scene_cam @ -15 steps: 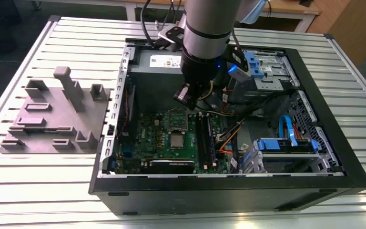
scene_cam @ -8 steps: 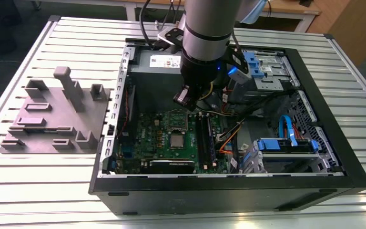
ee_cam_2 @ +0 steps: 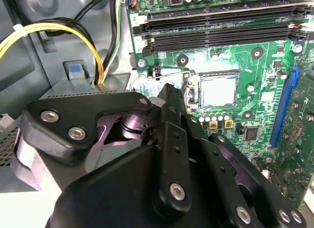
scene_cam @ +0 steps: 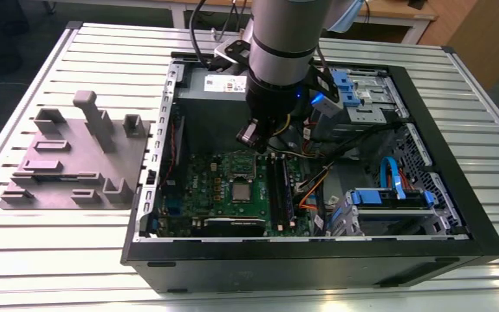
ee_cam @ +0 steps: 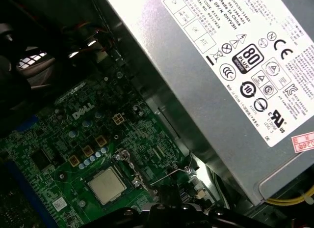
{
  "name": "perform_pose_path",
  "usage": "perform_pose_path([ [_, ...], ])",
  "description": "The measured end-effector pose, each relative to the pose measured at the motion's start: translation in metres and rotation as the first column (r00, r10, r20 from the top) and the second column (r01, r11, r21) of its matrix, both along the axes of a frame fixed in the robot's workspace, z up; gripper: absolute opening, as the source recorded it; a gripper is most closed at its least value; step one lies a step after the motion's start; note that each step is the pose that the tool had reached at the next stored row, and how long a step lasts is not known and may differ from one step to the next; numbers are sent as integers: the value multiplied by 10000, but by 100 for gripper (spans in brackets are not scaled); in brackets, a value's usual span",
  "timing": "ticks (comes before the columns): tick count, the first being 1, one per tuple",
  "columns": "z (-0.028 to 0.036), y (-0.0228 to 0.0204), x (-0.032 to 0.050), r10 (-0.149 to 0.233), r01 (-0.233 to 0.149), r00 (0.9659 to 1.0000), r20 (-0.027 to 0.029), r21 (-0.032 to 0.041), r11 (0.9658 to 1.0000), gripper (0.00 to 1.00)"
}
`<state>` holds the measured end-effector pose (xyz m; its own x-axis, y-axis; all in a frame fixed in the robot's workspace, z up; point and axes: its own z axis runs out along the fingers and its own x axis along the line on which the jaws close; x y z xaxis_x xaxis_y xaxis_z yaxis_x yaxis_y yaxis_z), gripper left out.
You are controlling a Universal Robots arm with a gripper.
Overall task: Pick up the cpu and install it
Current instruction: 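Close the cpu cover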
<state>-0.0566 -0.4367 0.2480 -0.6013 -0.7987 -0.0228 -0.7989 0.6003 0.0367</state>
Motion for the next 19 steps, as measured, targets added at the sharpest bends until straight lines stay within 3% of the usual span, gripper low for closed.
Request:
perform_pose_path([
  [19, 0, -72, 0, 0, 0, 10000, 0, -1, 10000, 10],
])
